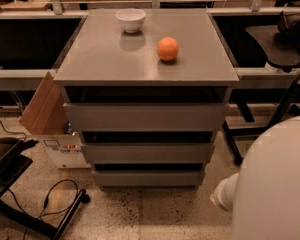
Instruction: Close bottom drawer
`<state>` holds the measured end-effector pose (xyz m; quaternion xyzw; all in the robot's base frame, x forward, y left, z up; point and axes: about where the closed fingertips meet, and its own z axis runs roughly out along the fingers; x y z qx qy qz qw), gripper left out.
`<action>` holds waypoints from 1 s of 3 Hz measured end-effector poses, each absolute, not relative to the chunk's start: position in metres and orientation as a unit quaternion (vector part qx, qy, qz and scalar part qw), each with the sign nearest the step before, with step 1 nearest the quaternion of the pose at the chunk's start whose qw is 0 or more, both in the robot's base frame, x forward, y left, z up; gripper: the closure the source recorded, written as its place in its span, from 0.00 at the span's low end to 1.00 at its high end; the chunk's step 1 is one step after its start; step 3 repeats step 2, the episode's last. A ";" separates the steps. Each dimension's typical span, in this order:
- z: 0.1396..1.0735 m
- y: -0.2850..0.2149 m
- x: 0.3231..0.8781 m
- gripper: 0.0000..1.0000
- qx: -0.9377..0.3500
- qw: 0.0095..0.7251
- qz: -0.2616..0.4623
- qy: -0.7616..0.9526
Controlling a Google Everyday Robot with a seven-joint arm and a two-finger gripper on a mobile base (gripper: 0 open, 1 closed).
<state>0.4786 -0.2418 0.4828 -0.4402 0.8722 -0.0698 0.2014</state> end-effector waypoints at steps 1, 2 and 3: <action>0.479 -0.247 0.425 1.00 -0.473 0.153 -0.050 0.866; 0.492 -0.237 0.424 0.75 -0.476 0.210 -0.040 0.853; 0.492 -0.237 0.424 0.75 -0.476 0.210 -0.040 0.853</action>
Offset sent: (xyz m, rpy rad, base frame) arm -0.1427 -0.1174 0.0105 0.1740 -0.1457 -0.1872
